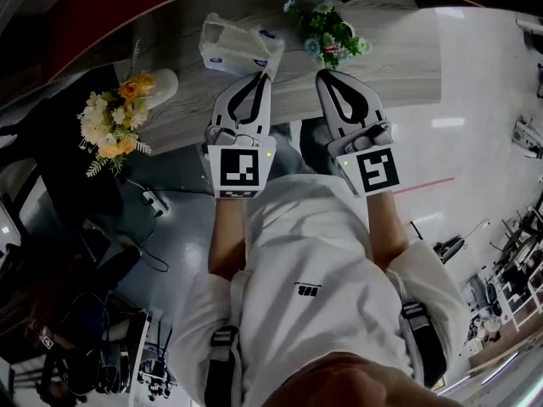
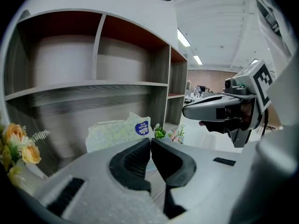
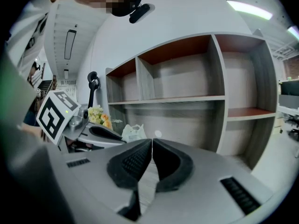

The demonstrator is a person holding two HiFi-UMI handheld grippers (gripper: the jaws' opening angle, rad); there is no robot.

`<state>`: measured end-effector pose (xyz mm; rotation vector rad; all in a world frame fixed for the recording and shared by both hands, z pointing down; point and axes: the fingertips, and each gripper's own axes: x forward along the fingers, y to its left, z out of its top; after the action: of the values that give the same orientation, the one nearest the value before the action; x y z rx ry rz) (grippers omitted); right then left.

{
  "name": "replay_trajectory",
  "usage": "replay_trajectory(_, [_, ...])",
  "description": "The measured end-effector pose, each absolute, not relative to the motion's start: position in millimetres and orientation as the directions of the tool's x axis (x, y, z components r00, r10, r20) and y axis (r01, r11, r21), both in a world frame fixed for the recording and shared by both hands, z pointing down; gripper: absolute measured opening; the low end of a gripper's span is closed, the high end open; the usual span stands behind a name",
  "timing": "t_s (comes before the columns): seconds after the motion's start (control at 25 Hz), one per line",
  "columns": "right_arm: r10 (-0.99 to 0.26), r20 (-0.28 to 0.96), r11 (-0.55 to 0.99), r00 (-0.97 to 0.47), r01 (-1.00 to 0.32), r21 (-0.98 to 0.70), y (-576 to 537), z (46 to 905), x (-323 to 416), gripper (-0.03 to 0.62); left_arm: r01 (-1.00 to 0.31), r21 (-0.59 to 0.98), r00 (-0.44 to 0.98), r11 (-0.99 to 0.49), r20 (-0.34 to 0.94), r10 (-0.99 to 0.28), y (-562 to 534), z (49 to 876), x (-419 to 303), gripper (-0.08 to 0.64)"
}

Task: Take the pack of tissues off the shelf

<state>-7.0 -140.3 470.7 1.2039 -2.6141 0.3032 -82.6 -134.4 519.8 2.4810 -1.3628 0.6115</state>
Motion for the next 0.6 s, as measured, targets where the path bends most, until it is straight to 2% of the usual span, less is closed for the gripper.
replay_trajectory(0.6, [-0.698, 0.361, 0.622, -0.618, -0.774, -0.122, -134, 524, -5, 0.028, -0.836, 0.051, 0.48, -0.546, 0.548, -0.685, -128, 590, -80, 0.034])
